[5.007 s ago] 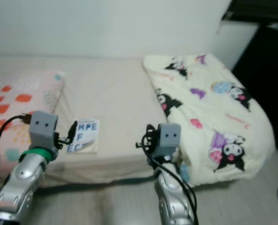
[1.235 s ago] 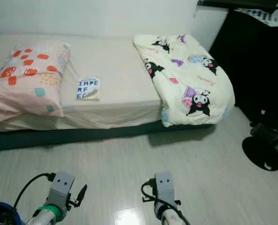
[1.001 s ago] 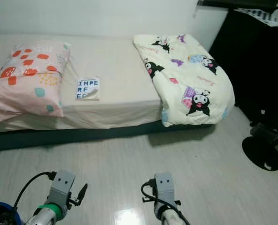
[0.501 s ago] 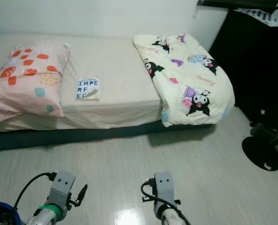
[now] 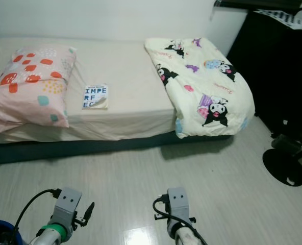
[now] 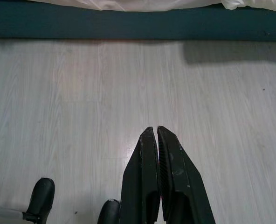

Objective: Clean up the room

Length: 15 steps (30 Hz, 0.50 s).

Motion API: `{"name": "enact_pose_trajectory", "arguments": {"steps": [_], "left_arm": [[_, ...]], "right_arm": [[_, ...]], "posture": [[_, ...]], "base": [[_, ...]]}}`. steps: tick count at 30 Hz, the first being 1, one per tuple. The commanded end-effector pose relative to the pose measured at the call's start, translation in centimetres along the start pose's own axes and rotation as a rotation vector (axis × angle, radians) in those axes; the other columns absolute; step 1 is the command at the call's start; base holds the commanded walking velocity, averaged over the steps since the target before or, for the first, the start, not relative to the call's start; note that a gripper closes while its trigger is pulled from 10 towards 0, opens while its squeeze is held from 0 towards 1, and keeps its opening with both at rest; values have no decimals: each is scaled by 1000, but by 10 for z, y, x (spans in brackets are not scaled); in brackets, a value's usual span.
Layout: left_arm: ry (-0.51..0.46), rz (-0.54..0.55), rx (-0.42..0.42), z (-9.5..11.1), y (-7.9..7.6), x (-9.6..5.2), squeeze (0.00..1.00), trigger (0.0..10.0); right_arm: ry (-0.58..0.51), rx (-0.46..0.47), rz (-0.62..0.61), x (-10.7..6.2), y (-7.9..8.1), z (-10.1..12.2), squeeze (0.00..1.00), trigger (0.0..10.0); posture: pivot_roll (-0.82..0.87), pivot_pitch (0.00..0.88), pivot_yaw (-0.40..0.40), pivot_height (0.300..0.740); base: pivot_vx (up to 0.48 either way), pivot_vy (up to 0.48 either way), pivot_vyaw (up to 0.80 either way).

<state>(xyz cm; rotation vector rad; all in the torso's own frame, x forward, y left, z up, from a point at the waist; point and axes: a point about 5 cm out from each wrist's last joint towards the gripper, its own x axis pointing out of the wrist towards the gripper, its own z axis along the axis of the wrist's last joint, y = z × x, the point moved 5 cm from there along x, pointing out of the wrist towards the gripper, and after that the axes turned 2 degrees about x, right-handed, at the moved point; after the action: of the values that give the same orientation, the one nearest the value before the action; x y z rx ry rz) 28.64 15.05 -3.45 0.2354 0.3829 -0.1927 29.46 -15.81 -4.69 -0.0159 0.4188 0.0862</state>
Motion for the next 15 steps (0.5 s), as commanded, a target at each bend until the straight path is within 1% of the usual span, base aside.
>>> {"name": "enact_pose_trajectory", "arguments": {"steps": [1, 15], "left_arm": [[13, -9, 8, -5, -3, -1, 0, 10000], [15, -15, 17, -5, -4, -1, 0, 10000]], "right_arm": [[18, -1, -14, -3, -5, -6, 0, 10000], [24, 3, -18, -4, -5, -9, 0, 10000]], "posture": [[0, 51, -33, 709], [-3, 51, -29, 709]], "base": [[0, 0, 0], [0, 0, 0]]}}
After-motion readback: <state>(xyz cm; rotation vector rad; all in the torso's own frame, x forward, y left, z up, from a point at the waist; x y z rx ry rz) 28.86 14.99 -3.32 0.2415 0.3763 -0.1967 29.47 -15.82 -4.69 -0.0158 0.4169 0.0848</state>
